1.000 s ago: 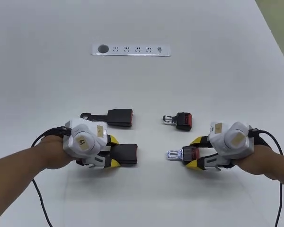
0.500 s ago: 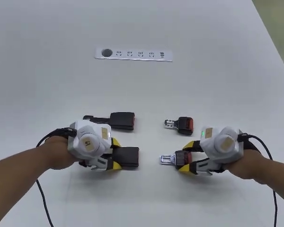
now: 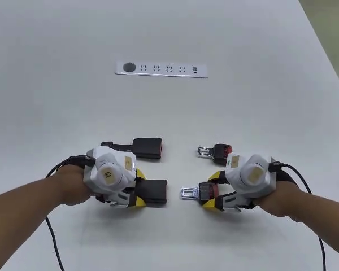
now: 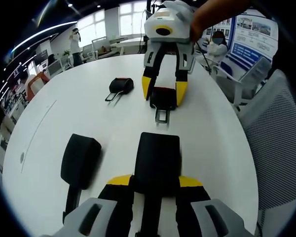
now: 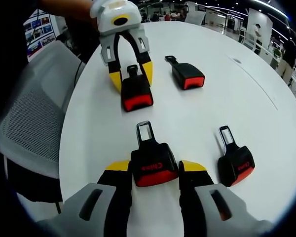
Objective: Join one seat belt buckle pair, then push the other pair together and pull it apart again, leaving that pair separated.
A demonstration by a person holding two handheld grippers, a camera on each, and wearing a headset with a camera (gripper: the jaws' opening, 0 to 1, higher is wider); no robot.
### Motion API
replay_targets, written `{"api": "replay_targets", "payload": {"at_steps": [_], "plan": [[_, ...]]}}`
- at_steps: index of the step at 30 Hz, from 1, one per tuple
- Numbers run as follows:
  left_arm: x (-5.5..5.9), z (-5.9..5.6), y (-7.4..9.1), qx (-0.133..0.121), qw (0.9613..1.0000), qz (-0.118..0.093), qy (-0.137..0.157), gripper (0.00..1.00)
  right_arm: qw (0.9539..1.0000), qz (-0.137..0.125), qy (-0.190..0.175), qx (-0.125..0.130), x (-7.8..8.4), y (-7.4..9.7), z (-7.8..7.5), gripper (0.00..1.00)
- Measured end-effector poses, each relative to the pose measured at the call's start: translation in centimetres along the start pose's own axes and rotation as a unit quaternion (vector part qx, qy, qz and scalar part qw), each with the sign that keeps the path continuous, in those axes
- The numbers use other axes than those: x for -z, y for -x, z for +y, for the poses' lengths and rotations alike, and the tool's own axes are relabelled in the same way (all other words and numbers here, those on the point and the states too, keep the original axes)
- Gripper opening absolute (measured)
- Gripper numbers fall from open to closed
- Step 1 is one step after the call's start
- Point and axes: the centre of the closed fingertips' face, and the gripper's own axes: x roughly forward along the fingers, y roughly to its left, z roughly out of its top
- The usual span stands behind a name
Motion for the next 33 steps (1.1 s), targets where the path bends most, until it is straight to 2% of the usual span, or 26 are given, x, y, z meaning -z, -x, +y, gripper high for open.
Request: {"api": "replay_targets", "payload": {"at_steps": [7,23,24,33], "plan": [[0.0,0.0,0.0,0.003,1.0000,0.005,-0.004,0.33,1.0000,-0.007,0.004,-0.002,-1.5,-0.7,0.5,0.35],[0.1,0.1,0.0,0.008,0.9999,0.012,-0.010,0.33,0.9994,-0.030,0.014,-0.010,-3.7,-2.3,1.4,0.35],[0.2,0.1,0.0,0.008,0.9998,0.013,-0.010,0.33,0.9994,-0.025,0.024,-0.008,-3.7,-2.4,1.5,0.35],[0.2,0.2,0.0,0.010,0.9997,0.020,-0.014,0.33,0.9992,-0.039,-0.004,0.005,-3.5,-2.7,1.3,0.34]]}}
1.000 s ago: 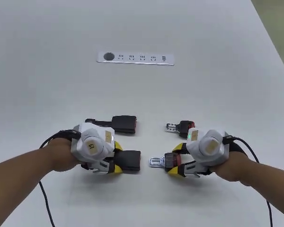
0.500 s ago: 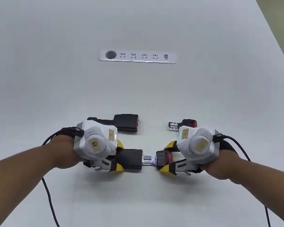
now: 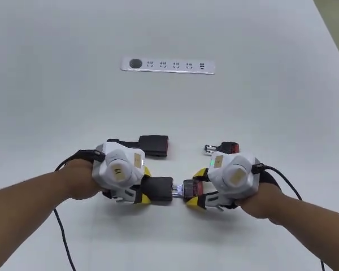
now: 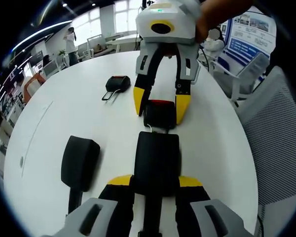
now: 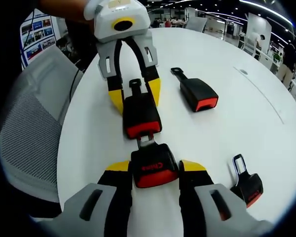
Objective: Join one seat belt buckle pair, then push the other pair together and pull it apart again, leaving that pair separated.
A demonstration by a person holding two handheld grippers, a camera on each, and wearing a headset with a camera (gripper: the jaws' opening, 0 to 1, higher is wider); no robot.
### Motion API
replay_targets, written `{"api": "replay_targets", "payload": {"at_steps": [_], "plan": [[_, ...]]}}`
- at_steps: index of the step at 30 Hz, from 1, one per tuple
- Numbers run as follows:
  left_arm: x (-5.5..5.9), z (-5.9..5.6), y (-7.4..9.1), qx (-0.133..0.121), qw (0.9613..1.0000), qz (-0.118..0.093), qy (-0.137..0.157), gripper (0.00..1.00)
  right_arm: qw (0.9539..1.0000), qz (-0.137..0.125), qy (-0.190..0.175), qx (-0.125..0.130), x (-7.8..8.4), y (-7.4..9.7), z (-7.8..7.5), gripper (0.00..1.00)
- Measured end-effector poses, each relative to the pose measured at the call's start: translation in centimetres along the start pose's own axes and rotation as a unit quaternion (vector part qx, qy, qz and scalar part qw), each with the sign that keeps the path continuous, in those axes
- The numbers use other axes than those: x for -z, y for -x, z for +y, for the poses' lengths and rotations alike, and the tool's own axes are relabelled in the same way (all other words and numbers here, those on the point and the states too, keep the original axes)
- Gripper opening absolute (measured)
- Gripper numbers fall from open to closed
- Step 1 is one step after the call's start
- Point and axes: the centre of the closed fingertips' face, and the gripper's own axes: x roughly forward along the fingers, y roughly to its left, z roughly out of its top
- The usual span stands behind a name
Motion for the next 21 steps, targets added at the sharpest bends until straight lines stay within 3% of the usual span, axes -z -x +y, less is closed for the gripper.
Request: {"api": "replay_targets", "payload": {"at_steps": [9,14,16,21], "plan": [[-0.1,-0.1,0.0,0.007,0.9999,0.009,-0.011,0.32,1.0000,-0.002,-0.004,-0.004,-0.2,-0.4,-0.1,0.34],[-0.1,-0.1,0.0,0.007,0.9999,0.012,-0.009,0.32,1.0000,-0.009,-0.003,-0.004,-1.6,-1.0,0.3,0.34],[0.0,0.0,-0.2,0.008,0.9999,0.009,-0.009,0.32,0.9999,-0.009,-0.001,-0.014,-1.8,-1.1,0.3,0.34],[0.0,0.0,-0.2,0.008,0.9999,0.008,-0.009,0.32,0.9999,-0.009,0.000,-0.011,-1.7,-1.1,0.2,0.34]]}}
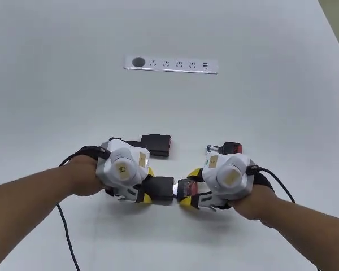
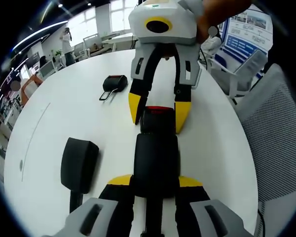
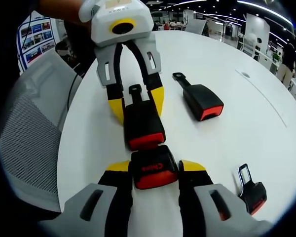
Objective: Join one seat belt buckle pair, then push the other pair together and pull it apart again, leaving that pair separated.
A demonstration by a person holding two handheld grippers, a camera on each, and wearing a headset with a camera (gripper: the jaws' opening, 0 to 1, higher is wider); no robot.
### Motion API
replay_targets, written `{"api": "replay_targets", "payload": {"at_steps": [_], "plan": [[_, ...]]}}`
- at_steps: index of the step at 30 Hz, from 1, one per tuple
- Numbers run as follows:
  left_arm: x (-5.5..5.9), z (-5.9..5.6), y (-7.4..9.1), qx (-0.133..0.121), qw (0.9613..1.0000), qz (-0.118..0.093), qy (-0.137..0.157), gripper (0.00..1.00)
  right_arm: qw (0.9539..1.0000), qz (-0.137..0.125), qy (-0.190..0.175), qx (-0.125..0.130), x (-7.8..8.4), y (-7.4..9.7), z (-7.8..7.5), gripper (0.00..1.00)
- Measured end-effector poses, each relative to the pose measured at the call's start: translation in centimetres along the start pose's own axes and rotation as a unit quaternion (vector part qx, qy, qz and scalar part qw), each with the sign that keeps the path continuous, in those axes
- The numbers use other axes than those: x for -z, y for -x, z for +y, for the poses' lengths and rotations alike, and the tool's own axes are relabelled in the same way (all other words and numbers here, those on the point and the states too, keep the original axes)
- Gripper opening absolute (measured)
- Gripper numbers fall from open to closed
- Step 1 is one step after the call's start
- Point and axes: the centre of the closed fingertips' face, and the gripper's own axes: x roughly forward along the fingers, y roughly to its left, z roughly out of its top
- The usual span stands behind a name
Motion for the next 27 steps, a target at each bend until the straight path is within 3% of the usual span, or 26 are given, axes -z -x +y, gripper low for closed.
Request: {"api": "replay_targets", "payload": {"at_steps": [13,19,27], "plan": [[0.01,-0.13,0.03,0.000,1.0000,-0.006,-0.001,0.32,1.0000,-0.004,0.003,0.002,-0.07,0.36,0.01,0.34],[0.07,-0.22,0.09,0.003,0.9998,-0.017,-0.006,0.32,0.9998,-0.017,0.006,-0.004,-0.03,0.45,-0.07,0.34],[-0.11,-0.40,0.24,0.014,0.9988,-0.044,-0.019,0.32,0.9983,-0.056,0.011,-0.013,-0.05,0.59,0.11,0.33]]}}
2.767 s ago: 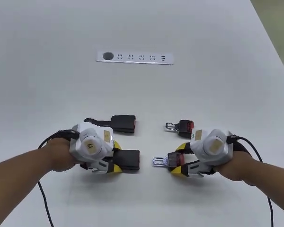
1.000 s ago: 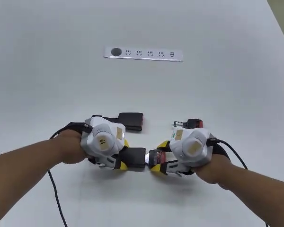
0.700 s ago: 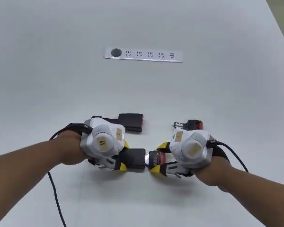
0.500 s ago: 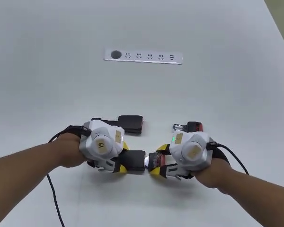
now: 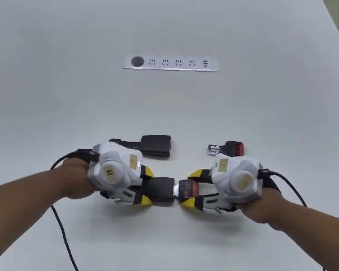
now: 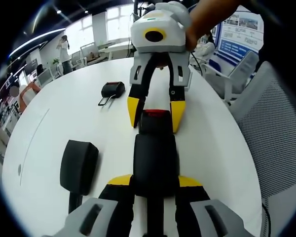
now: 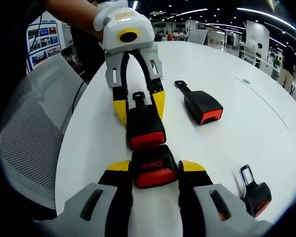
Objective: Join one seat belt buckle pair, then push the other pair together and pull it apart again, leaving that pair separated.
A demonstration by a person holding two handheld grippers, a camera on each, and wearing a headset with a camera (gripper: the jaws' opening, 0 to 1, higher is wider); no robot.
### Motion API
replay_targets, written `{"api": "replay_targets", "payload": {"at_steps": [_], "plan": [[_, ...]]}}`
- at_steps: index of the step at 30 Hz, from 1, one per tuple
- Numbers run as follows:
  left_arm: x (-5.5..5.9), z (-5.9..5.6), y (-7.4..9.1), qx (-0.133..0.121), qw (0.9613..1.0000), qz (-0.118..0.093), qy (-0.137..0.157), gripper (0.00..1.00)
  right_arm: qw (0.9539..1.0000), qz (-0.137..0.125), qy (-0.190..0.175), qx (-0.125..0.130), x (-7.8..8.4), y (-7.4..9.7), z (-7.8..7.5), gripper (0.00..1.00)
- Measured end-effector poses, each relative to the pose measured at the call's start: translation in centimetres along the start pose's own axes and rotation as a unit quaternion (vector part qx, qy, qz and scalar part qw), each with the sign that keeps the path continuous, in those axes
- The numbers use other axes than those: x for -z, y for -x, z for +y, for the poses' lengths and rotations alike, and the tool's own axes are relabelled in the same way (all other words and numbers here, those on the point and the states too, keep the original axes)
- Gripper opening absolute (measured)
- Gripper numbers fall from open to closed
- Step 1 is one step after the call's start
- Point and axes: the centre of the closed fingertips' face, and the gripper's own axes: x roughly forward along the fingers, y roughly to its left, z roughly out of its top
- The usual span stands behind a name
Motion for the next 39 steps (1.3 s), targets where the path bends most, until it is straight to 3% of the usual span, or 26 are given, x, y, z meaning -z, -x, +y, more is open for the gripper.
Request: {"api": "replay_targets", "payload": {"at_steps": [8,14,39], "plan": [[0.16,0.07,0.15,0.015,0.9997,-0.016,-0.011,0.32,0.9993,-0.033,0.019,0.002,-0.23,0.28,0.40,0.32],[0.24,0.25,0.20,0.016,0.9994,-0.029,-0.012,0.32,0.9983,-0.056,0.011,0.016,-0.40,0.41,0.60,0.32],[0.29,0.37,0.26,0.020,0.9989,-0.041,-0.010,0.31,0.9976,-0.068,-0.002,0.007,-0.43,0.22,0.20,0.32]]}}
